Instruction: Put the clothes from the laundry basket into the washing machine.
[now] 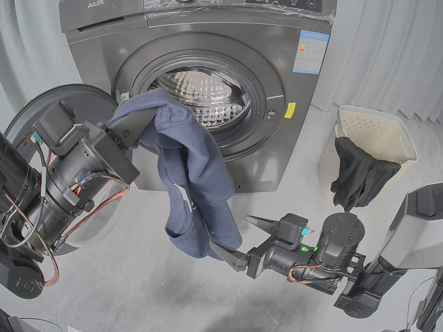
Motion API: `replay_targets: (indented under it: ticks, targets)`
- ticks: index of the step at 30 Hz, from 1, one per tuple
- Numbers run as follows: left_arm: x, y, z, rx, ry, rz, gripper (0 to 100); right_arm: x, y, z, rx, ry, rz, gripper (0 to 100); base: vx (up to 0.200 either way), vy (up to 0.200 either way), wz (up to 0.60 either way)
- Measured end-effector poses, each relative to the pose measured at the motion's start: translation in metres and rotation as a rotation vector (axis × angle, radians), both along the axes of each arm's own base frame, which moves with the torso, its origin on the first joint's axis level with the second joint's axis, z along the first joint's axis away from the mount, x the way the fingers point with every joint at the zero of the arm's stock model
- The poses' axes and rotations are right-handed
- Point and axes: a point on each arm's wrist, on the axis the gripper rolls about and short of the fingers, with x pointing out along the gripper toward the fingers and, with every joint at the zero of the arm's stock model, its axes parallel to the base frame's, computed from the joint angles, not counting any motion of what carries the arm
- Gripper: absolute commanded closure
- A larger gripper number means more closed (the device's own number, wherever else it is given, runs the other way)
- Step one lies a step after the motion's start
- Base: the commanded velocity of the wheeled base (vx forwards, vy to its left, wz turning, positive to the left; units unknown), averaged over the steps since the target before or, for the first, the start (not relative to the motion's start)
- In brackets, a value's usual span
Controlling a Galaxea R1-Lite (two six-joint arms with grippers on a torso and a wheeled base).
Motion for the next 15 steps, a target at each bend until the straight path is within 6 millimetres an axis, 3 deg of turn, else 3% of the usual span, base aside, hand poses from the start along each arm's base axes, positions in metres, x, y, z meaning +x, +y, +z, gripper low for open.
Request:
replay_targets:
  ticks: [7,15]
  targets:
    - [-0.001,-0.001,0.001,-0.001,-0.002,-0.005,100,0.009,0.023,-0.008,0.014,-0.019,0.028,0,0.0,0.0,0.0]
    - [-0.001,-0.001,0.001,-0.002,-0.003,-0.006,100,0.001,0.036,-0.018,-0.004,-0.005,0.067,0,0.0,0.0,0.0]
